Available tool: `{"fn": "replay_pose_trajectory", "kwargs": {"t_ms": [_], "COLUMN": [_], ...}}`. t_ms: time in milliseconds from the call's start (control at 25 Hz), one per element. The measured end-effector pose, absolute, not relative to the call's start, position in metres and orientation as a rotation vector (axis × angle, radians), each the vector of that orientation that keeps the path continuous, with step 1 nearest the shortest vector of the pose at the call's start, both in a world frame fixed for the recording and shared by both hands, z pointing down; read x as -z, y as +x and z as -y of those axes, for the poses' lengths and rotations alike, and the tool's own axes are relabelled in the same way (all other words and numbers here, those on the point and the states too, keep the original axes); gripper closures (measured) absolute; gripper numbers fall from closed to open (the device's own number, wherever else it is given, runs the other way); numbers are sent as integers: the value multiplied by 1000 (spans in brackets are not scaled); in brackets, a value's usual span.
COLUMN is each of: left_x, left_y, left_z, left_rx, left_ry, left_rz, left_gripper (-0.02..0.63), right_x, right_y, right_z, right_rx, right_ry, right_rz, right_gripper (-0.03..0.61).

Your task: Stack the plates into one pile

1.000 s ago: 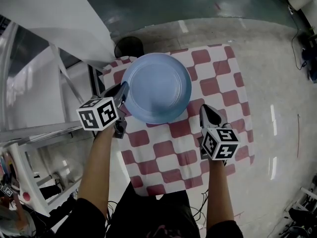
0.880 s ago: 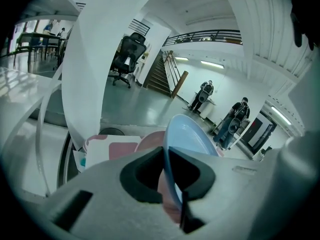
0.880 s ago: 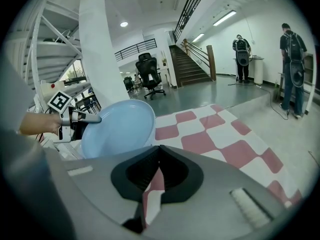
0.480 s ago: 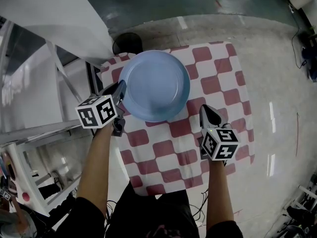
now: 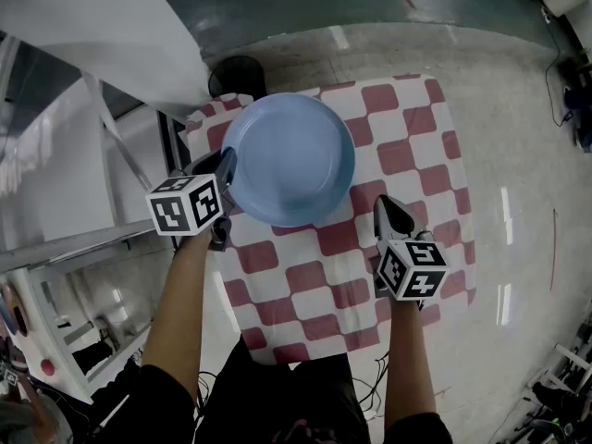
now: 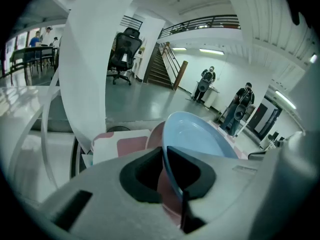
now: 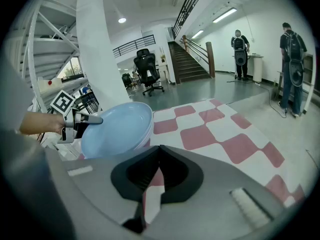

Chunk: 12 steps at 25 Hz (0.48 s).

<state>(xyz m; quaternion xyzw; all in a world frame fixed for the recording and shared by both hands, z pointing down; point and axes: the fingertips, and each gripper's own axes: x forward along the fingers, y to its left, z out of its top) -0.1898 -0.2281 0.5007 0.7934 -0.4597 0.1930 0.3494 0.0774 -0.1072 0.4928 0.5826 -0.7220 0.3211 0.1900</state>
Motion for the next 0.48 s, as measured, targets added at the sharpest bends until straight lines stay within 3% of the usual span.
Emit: {"fn": "replay_pose_trajectory", "kwargs": {"t_ms": [480], "left_x": [-510], "left_y": [-202], "left_z": [236], "left_rx": [-593], "left_ry": [2063], "left_rz": [1232], "left_gripper": [575], "right_x": [-498], "right_y": [70], "right_z": [111], "right_rx": [-913], "right_ry": [1623], "right_rz": [2022], "right_gripper": [572]}}
